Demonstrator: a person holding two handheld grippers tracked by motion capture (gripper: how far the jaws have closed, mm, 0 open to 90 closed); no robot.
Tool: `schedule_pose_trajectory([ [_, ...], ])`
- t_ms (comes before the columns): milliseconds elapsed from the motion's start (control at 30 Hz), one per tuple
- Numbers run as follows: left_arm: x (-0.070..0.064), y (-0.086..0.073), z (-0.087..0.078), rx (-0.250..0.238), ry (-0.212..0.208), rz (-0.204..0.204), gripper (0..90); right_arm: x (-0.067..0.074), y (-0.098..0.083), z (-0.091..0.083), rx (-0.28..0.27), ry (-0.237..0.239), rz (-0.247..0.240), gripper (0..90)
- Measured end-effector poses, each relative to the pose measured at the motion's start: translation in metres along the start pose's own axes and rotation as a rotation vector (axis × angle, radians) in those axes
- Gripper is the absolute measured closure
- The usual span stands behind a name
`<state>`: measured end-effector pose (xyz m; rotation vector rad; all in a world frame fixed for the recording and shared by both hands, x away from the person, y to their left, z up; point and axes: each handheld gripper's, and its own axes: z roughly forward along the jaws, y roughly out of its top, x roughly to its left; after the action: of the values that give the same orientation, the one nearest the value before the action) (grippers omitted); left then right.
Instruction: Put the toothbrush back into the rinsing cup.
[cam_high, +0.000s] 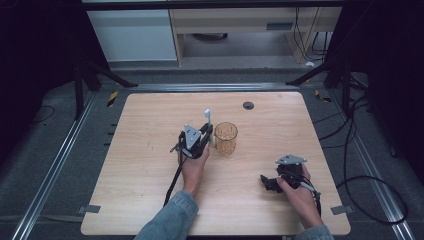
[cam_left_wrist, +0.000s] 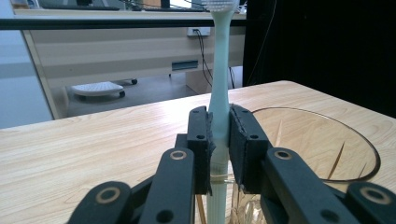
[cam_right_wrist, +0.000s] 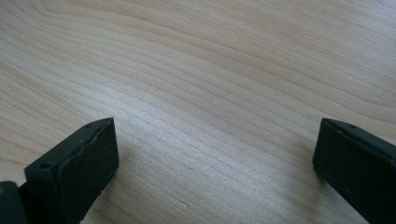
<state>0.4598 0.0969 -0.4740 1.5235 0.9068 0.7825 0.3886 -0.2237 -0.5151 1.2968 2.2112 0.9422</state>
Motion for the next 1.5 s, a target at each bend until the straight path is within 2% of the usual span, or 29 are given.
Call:
schedule_pose_trajectory([
  [767, 0.000, 0.001, -0.001, 0.010, -0.005, 0.004, 78.3, 0.000, 0.000, 0.000, 0.000, 0.000, 0.002, 0.6],
  [1500, 0.009, 0.010, -0.007, 0.048, -0.029, 0.018, 68.8, 0.000, 0.000, 0.000, 0.000, 0.000, 0.000, 0.6],
])
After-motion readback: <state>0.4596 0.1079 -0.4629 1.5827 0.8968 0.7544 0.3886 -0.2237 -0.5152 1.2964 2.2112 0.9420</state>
